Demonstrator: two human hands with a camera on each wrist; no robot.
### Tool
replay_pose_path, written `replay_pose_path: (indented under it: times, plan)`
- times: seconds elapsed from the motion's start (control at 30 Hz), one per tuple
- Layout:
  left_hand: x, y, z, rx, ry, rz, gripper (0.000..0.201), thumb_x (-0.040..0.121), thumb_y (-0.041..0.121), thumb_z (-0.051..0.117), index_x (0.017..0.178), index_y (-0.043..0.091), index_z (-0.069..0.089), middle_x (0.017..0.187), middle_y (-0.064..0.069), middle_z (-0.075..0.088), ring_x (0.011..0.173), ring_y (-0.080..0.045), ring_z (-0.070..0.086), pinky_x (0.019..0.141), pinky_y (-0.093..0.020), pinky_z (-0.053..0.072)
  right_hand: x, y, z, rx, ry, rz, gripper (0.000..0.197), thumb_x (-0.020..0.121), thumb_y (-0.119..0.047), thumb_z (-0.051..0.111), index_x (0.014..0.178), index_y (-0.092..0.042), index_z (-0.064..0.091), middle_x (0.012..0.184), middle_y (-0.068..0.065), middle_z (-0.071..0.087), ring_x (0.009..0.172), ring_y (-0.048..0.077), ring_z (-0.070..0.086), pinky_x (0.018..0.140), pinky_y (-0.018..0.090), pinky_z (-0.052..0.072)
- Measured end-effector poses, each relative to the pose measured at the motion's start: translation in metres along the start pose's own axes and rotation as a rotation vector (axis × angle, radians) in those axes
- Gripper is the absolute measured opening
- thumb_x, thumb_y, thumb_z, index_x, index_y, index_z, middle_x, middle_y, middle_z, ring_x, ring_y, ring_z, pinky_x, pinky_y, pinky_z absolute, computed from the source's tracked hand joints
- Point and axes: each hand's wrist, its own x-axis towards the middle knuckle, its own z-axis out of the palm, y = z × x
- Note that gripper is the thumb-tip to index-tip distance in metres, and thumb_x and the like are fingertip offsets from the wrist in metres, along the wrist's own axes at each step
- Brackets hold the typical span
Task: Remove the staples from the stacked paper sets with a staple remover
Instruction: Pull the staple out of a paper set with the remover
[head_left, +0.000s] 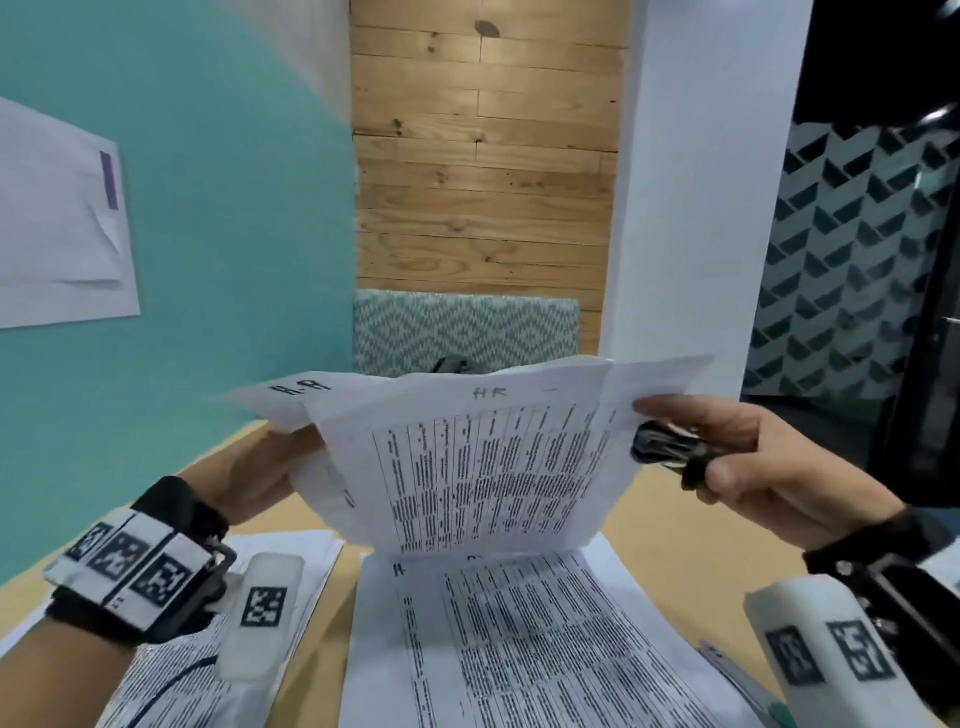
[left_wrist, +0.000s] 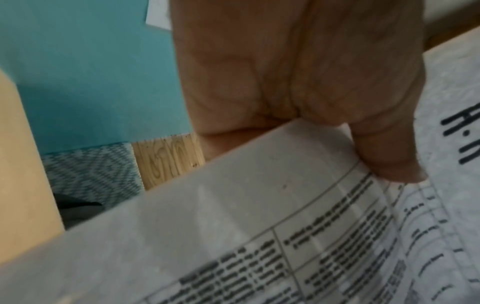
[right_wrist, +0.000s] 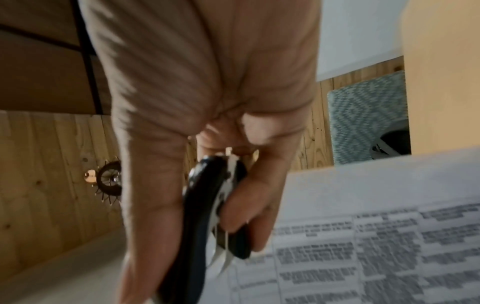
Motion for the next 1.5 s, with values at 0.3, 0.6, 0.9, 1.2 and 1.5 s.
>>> replay_pose_path:
  times: [0.3,0.6,0.9,1.2,1.5]
  plan:
    - [-0.010,0.020,-0.033,0.026,-0.405,0.105,0.073,0.084,0.050,0.058,0.145,0.021,0.031,0.149,-0.001,0.036,0.136,-0.018,0.035,0.106,-0.031,0.034,-0.003,-0.012,0.000,-0.052,0.045,-0.012,0.080,0.017,-0.030,0.095,0.094,-0.022,0.077,0.087,0.008,0.071,0.053,0.008,0.060,0.041,0.012,0.043]
    - [-0.046,0.098,0.033,0.905,-0.049,0.237,0.087,0.038,0.079,0.068,0.120,0.057,0.048,0.111,0.033,0.062,0.107,0.015,0.054,0.089,-0.008,0.043,-0.001,-0.013,0.012,-0.093,0.088,-0.084,0.075,0.021,-0.036,0.094,0.093,-0.024,0.076,0.087,-0.002,0.072,0.061,0.005,0.063,0.043,0.012,0.042]
    - [-0.024,0.106,0.093,1.344,-0.206,-0.135,0.026,0.082,0.032,0.058,0.107,0.035,0.057,0.089,0.010,0.066,0.076,-0.002,0.058,0.073,-0.026,0.049,-0.008,-0.018,0.021,-0.263,0.060,-0.081,0.079,0.018,-0.040,0.094,0.093,-0.024,0.075,0.085,0.003,0.072,0.064,0.008,0.063,0.045,0.013,0.043]
    - [0.026,0.130,0.074,0.960,-0.594,-0.503,0.037,0.069,0.009,0.049,0.100,0.023,0.064,0.107,-0.006,0.071,0.097,-0.027,0.068,0.090,-0.051,0.050,-0.021,-0.041,0.032,-0.357,-0.091,-0.061,0.081,0.028,-0.027,0.095,0.105,-0.019,0.072,0.123,-0.008,0.061,0.085,0.020,0.070,0.067,0.024,0.055]
    - [0.040,0.119,0.111,0.755,-0.756,-0.580,0.022,0.086,0.026,0.058,0.103,0.013,0.066,0.102,-0.005,0.072,0.093,-0.017,0.069,0.087,-0.030,0.054,-0.031,-0.052,0.040,-0.346,-0.259,0.103,0.080,0.032,-0.029,0.095,0.107,-0.027,0.070,0.092,0.006,0.073,0.069,0.015,0.070,0.060,0.020,0.053]
